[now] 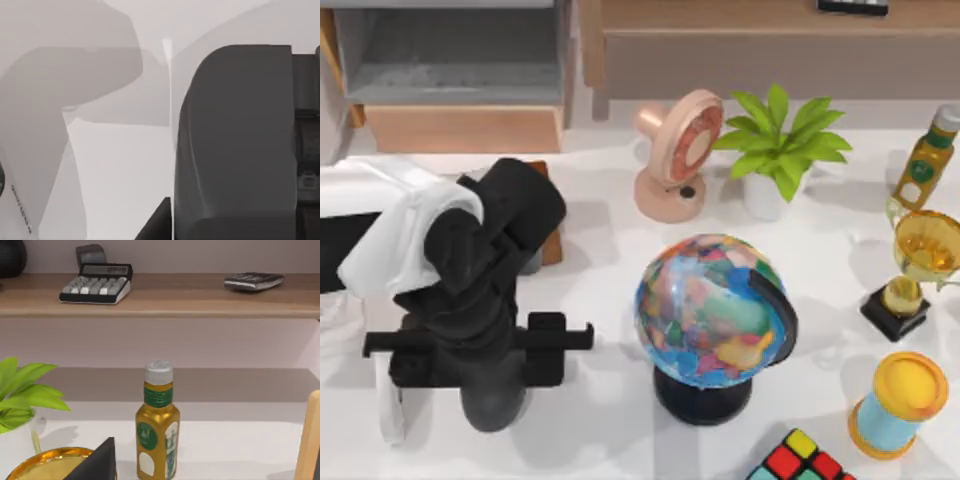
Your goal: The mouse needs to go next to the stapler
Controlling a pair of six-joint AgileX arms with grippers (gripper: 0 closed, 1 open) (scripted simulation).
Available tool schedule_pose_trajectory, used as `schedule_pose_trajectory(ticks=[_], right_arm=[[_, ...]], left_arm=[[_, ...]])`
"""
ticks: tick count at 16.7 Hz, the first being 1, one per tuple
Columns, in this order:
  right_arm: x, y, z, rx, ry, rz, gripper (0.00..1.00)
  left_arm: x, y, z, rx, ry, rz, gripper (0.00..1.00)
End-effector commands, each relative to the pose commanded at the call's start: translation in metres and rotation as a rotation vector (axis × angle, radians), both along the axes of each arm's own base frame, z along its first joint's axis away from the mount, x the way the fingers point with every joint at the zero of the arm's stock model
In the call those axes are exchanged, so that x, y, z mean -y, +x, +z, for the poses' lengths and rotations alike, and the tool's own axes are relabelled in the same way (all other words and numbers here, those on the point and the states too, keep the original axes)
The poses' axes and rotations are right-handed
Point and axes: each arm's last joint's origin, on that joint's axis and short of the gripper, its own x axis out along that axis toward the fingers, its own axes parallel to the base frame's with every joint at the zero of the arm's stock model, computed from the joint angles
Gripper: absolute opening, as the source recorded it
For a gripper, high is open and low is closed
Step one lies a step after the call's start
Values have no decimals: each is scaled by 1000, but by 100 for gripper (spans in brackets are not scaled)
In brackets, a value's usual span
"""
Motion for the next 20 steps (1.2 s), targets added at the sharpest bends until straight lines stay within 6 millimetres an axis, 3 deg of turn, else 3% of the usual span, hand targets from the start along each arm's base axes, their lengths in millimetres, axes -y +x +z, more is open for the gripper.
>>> schedule_pose_trajectory(ticks=[11,20], right_arm=[[0,0,0,0,0,0,100],[0,0,0,0,0,0,100]], left_arm=[[3,2,-1,31,-25,-7,0],[-1,0,-13,5,-9,-5,0]])
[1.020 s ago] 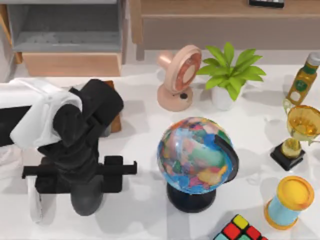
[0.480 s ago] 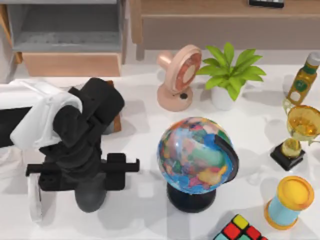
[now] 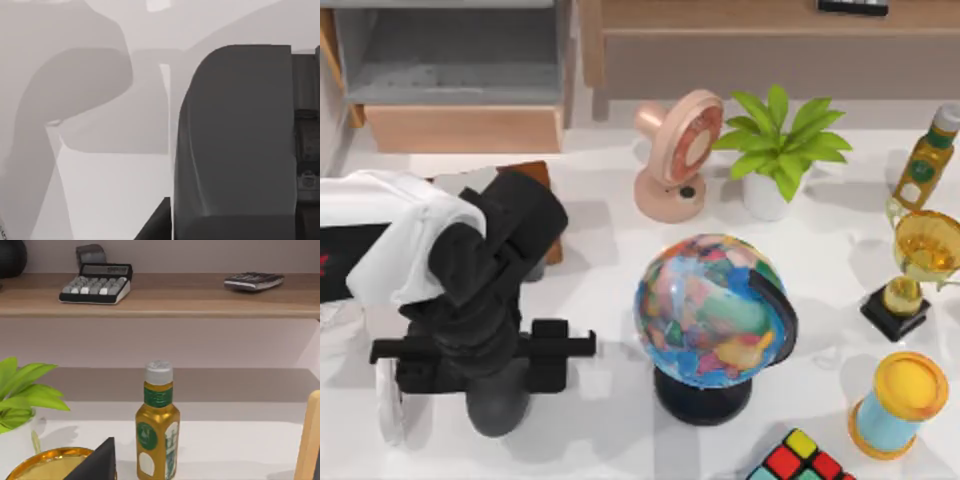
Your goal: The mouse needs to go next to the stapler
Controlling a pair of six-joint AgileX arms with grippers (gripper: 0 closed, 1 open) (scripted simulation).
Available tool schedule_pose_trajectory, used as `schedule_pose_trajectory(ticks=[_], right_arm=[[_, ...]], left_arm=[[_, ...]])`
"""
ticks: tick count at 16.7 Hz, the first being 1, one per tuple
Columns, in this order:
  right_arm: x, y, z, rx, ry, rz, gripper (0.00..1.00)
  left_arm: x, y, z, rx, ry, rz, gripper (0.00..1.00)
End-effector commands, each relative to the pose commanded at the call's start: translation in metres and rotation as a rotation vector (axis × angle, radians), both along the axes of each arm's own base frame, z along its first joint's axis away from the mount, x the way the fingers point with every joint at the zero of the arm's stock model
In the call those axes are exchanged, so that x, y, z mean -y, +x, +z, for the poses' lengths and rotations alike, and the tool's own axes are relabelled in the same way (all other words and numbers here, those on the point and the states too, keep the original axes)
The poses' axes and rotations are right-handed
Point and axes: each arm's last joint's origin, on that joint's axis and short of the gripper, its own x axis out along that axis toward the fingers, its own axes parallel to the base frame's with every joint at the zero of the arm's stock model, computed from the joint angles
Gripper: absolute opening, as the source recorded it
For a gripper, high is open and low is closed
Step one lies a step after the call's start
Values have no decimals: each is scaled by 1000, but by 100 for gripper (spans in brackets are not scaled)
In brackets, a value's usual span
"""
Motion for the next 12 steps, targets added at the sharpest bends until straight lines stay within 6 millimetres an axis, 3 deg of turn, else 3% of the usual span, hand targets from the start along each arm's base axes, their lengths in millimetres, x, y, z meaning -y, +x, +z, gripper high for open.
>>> schedule_pose_trajectory(ticks=[12], right_arm=[[0,0,0,0,0,0,100]], left_arm=[[0,0,0,0,0,0,90]])
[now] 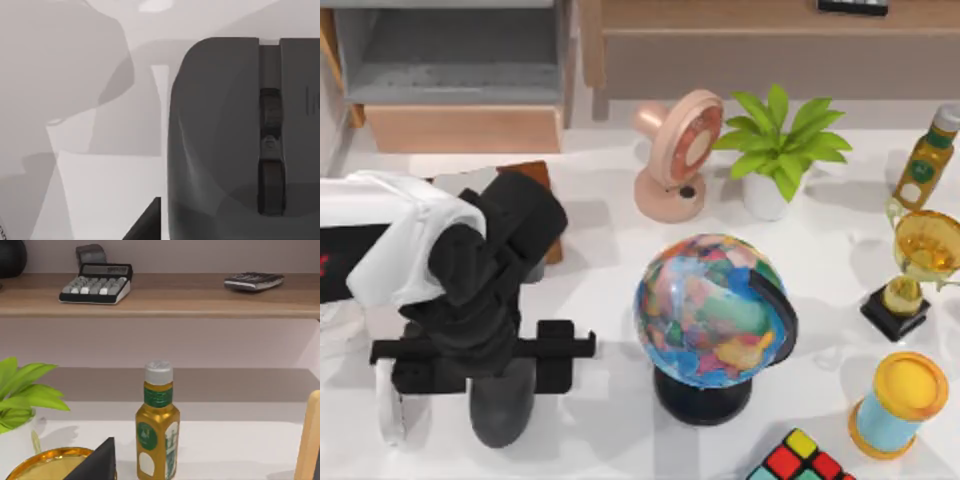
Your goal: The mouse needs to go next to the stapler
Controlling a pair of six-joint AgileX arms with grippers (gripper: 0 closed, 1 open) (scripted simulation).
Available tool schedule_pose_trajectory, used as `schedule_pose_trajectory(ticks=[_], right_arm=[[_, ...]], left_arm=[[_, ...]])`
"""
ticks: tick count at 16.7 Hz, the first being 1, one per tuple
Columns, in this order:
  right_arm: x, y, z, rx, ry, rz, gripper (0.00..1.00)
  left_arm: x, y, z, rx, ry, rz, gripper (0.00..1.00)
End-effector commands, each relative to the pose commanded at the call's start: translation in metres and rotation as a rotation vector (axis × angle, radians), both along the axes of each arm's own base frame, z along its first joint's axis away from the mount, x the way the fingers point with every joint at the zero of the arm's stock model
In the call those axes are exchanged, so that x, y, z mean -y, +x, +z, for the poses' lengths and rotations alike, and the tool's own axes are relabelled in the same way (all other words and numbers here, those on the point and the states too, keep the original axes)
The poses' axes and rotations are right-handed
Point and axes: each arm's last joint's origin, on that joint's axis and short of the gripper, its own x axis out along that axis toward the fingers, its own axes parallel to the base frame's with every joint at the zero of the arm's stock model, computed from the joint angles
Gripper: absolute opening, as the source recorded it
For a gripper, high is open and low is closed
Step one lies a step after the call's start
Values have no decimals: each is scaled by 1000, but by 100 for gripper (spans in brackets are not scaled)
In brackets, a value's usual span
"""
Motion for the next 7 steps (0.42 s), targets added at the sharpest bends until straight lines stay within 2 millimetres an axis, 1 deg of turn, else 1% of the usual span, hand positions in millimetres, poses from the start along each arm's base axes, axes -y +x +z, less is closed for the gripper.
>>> schedule_pose_trajectory(ticks=[1,2,7], right_arm=[[0,0,0,0,0,0,100],[0,0,0,0,0,0,100],[0,0,0,0,0,0,100]], left_arm=[[0,0,0,0,0,0,98],[0,0,0,0,0,0,100],[0,0,0,0,0,0,100]])
